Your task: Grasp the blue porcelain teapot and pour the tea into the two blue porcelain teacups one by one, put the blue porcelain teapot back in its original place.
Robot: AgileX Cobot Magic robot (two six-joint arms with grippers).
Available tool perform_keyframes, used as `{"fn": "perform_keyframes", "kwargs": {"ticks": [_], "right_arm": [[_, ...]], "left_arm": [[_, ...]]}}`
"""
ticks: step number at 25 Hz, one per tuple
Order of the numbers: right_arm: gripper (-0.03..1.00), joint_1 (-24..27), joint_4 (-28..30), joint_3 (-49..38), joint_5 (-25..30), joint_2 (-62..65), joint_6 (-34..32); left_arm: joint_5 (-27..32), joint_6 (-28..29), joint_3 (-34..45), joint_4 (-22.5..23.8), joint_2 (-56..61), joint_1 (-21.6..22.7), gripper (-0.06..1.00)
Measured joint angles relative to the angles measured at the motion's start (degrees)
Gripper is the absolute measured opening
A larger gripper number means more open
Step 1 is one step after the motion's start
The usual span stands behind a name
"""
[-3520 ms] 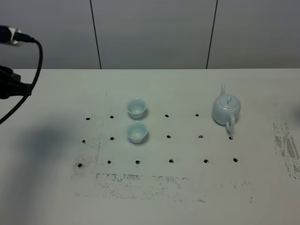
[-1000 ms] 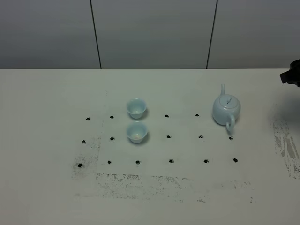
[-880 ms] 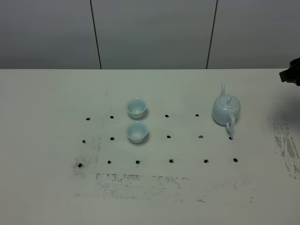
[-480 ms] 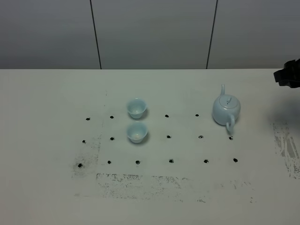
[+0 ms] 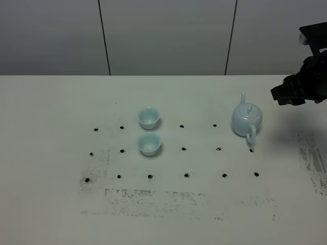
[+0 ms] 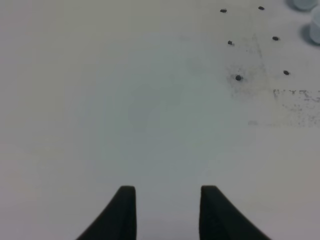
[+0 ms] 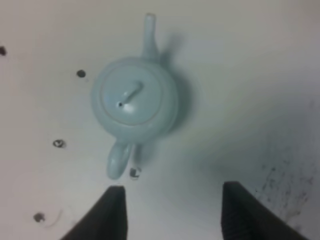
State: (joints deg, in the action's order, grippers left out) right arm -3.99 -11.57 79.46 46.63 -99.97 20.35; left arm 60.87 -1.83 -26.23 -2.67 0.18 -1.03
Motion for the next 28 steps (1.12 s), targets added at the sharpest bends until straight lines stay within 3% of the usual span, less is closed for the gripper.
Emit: {"fn": "perform_keyframes", "kwargs": {"ticks": [6,9,16,28], "right_arm": [[0.41,-7.06,7.04,-10.19,-12.05,2.89,-14.82],[0.43,-8.56,8.21,-12.15,-16.71,1.51,-18.96],[0.53,-8.9,7.95,-12.29,-18.06,-3.53,-21.59],[0.55,-7.09,5.99,-6.17,-14.66,-10.34,-21.02]], "left_arm": [[0.0,0.0,0.0,0.0,0.0,0.0,0.29],[0.0,0.0,0.0,0.0,0.0,0.0,0.29],[0.07,0.0,0.0,0.0,0.0,0.0,0.29],[0.07,0.0,0.0,0.0,0.0,0.0,0.29]]}}
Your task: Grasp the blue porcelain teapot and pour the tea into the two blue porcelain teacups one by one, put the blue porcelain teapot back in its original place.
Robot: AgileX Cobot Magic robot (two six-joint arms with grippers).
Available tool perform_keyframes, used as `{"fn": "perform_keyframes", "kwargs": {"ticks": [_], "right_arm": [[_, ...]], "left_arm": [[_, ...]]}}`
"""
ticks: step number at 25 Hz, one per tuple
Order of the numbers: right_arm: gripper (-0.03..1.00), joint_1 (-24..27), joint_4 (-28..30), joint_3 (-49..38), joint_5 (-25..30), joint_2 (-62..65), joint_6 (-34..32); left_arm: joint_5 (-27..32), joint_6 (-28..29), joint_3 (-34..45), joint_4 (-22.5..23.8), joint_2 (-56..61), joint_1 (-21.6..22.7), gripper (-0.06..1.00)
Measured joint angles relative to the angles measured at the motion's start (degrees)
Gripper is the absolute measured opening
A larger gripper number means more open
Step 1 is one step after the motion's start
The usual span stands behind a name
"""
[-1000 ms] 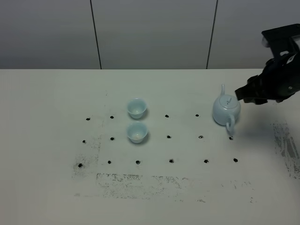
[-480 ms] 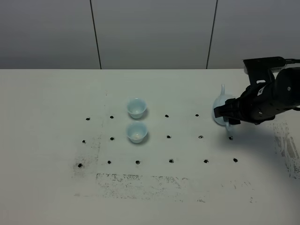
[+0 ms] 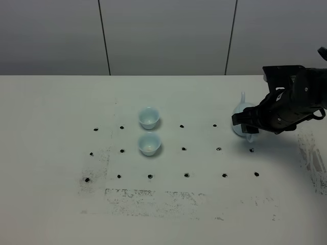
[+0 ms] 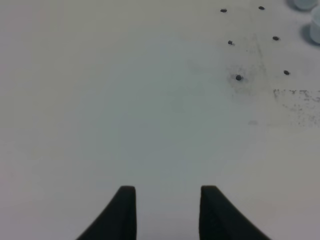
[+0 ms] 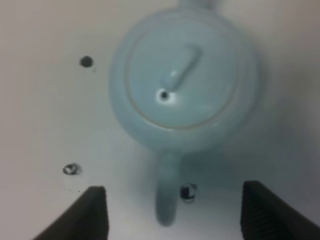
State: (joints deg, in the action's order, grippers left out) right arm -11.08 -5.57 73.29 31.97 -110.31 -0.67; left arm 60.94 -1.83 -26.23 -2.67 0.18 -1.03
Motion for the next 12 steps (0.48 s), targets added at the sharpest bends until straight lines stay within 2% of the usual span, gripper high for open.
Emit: {"fn": "perform_keyframes", "kwargs": {"ticks": [12], "right_arm": [[0.54,1.67,-0.07,1.27,-1.47,-3.38,2.0]], "left_arm": [[0.0,0.0,0.0,0.0,0.0,0.0,0.29]]}}
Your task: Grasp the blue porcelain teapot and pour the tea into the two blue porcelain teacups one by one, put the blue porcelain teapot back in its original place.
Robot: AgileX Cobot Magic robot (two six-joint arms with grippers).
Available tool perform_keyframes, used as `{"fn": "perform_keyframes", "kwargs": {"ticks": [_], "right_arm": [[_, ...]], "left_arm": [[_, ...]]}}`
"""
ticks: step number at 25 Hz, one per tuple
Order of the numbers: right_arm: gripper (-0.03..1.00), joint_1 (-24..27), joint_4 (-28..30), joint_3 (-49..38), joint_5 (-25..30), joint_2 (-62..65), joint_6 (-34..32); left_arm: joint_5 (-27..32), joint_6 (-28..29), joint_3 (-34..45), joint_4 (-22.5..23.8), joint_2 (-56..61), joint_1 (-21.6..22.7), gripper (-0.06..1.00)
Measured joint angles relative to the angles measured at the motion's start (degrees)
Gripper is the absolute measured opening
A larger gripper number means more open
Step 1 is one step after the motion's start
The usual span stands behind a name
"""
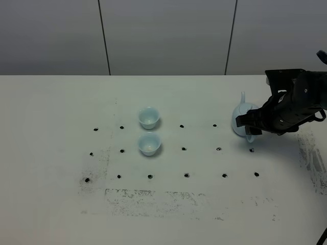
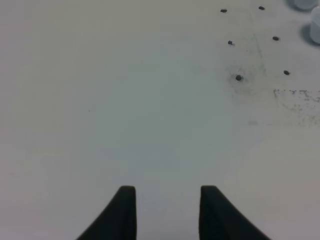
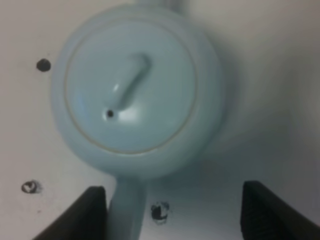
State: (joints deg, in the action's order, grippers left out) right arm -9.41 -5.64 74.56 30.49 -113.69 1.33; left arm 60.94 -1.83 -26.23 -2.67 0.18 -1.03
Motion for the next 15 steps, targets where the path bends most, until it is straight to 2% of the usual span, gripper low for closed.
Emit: {"fn": "perform_keyframes", "kwargs": {"ticks": [15], "right_arm": [[0.51,0.0,0.0,0.18,-0.51,-2.02,0.58]], "left_arm": [[0.0,-0.05,0.0,0.0,0.0,0.0,0.29]]}}
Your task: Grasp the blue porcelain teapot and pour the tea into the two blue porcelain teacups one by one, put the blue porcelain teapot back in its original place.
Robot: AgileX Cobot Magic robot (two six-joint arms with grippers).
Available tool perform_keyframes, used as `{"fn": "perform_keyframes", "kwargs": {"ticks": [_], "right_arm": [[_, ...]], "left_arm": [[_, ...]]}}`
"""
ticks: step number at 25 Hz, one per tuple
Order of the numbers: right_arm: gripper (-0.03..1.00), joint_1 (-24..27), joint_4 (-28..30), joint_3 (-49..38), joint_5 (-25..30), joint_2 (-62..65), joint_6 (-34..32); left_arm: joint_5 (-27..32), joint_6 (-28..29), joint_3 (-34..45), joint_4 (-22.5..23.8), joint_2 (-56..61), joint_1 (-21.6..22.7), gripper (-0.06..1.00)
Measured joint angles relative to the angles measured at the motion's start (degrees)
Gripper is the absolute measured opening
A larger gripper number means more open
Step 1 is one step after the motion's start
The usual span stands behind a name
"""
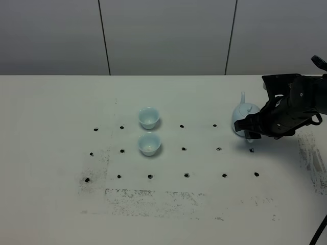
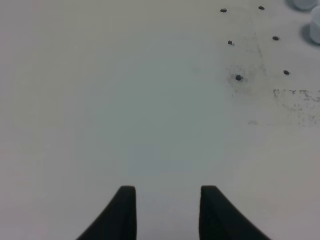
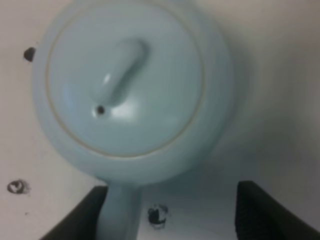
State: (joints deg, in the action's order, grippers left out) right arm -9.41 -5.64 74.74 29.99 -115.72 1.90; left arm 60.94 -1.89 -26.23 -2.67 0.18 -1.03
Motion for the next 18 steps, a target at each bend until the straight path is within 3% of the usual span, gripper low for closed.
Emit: {"fn": "perform_keyframes", "kwargs": {"ticks": [15,18], "right_arm": [[0.43,0.0,0.0,0.0,-1.49,-1.26,0.0],[0.35,0.0,0.0,0.0,-2.06,-1.26,0.26]], "left_arm": [[0.0,-0.04,0.0,0.0,0.0,0.0,0.29],[0.0,-0.04,0.0,0.0,0.0,0.0,0.29]]}}
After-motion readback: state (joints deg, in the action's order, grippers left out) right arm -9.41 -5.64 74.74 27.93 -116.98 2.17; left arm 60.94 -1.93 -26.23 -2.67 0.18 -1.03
